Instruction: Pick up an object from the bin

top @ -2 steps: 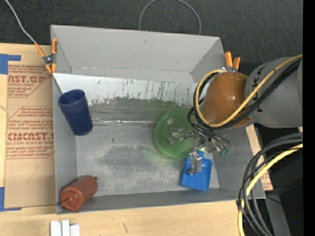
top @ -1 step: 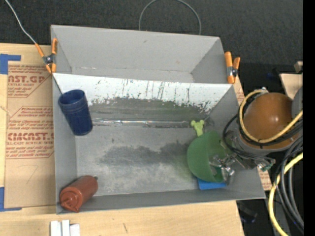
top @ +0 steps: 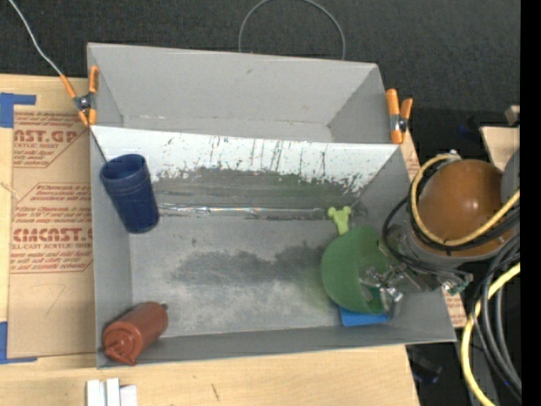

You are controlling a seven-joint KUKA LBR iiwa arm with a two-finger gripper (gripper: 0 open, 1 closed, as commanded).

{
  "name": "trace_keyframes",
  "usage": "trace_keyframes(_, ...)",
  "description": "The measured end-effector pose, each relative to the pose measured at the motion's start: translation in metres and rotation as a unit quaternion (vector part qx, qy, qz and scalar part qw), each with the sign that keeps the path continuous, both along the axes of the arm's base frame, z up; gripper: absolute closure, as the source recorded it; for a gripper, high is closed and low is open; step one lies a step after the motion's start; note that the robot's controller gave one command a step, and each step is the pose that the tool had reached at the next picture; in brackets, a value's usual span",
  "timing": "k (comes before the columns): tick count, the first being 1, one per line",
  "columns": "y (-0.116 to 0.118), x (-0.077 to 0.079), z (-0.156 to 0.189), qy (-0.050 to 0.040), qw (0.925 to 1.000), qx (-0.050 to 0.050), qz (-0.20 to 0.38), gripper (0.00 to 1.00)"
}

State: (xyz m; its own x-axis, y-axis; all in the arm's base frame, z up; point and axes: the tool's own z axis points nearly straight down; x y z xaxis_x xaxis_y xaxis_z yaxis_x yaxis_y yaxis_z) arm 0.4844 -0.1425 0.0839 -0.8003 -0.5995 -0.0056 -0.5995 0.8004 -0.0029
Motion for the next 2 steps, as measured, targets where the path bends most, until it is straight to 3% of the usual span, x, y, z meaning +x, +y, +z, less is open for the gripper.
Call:
trace_keyframes(1, 0.019, 0.005, -0.010, 0.0000, 0.9929, -0.001, 0.119, 1.00)
trace_keyframes(2, 0.041, 0.004, -0.014, 0.0001, 0.9794, 0.000, 0.202, 1.00)
